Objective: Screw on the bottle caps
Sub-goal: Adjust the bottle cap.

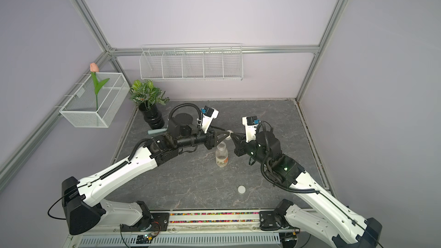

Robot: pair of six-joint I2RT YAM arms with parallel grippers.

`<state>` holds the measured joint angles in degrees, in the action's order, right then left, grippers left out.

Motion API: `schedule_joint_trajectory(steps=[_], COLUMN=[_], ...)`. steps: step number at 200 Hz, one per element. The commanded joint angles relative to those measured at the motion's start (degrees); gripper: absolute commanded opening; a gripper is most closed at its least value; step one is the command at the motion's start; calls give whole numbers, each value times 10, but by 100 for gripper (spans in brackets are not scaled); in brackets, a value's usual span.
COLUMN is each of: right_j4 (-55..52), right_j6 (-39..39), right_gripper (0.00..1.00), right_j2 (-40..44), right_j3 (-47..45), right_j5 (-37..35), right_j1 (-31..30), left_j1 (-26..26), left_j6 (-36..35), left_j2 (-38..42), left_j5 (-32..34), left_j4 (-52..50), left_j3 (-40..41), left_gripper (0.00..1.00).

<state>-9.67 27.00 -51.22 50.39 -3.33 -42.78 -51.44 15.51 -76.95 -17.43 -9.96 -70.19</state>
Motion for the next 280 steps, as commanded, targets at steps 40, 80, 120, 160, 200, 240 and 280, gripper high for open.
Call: schedule_joint_trajectory(steps=[40,80,120,160,200,240,280], right_j4=[13,13,19,20,15,-115,-334], right_j6=[9,9,9,8,2,15,96], right_gripper=[7,7,7,7,32,69,74], right_j2=[-9,-16,-19,-33,-21,10,-33], right_j3=[30,34,36,50,46,74,167], right_j5=[-12,-15,-16,-9,7,33,221], right_j1=[-8,-10,-12,-17,-19,-13,56], left_j1=[0,1,1,1,0,1,0], left_j6=[11,8,14,16,-9,-95,-262], left_j2=[-9,-11,-11,1,17,27,80], left_j5=[16,17,19,30,55,52,-89], left_j4=[-35,-42,-48,-40,-50,-58,4], left_j3=[-16,-18,-22,-19,-18,-7,65], left_gripper=[38,38,25,14,4,3,3])
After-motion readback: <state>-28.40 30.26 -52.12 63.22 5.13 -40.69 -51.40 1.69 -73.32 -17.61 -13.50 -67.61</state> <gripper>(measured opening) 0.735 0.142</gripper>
